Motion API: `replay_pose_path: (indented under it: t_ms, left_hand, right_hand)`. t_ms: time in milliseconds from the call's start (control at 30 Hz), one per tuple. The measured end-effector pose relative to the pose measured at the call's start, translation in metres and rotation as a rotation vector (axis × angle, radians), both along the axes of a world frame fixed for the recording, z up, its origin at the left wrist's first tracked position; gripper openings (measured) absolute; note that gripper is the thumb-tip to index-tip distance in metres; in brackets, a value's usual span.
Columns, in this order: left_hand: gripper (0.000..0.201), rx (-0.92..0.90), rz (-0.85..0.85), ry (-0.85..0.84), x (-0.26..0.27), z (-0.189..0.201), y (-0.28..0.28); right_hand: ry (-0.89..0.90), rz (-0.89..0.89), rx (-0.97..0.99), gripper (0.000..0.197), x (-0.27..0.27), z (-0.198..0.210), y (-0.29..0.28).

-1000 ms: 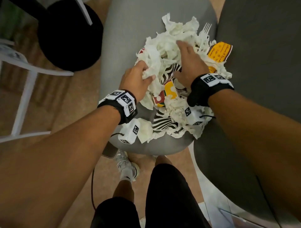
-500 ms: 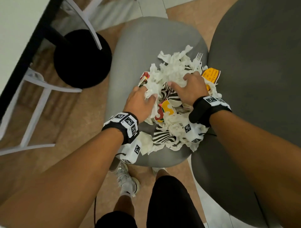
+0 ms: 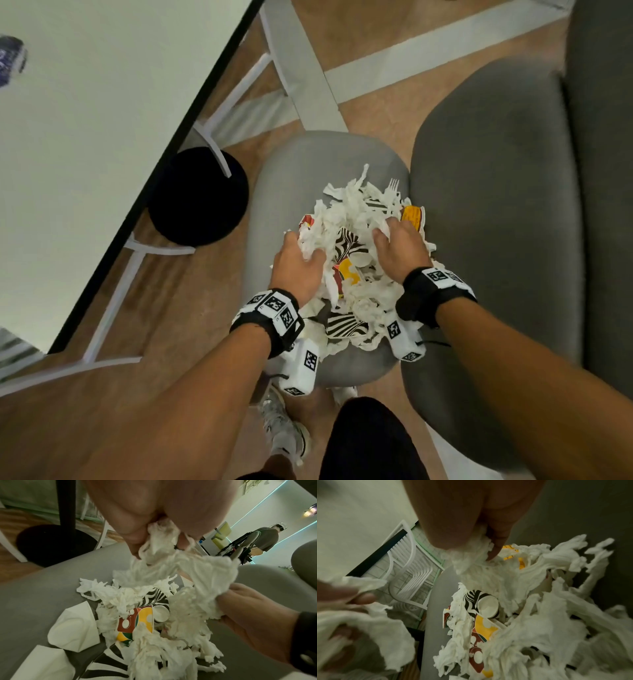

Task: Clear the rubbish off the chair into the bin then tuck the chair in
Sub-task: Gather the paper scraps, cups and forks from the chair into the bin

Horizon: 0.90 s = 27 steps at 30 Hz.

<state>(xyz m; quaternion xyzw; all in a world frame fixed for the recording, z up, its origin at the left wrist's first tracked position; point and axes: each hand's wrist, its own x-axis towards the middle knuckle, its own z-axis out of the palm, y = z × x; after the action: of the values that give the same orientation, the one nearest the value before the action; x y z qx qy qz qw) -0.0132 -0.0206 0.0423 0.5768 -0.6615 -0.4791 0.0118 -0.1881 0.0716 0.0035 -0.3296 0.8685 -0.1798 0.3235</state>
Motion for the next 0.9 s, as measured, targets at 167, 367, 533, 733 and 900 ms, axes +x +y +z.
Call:
replay_pose_path:
  t_ms: [167,367,533,733,900]
  left_hand:
    - [0.024,-0.083,-0.188,-0.091,-0.001,-0.004,0.006]
    - [0.038,0.053,-0.087,-0.010,0.003,0.011,0.016]
    - [0.029,0.097,-0.128,-0.049,0.014,0.025,0.018]
    - [0.019,-0.004,-0.200,-0.079,0.013,0.033,0.014]
    - [0.026,0.062,-0.179,-0.023,0.023,0.031,0.021]
  right_hand:
    - [-0.039,0.030,0.085,0.051,0.009,0.002,0.004]
    - [-0.137,-0.035,-0.019,0.045,0.017,0.007,0.010]
    - [-0.131,-0.060,-0.017,0.059,0.025,0.021,0.011]
    - [-0.181,0.025,0.042,0.040,0.030,0.021,0.005]
    - [-0.227,0.014,-0.010,0.044,0.042,0.018,0.014]
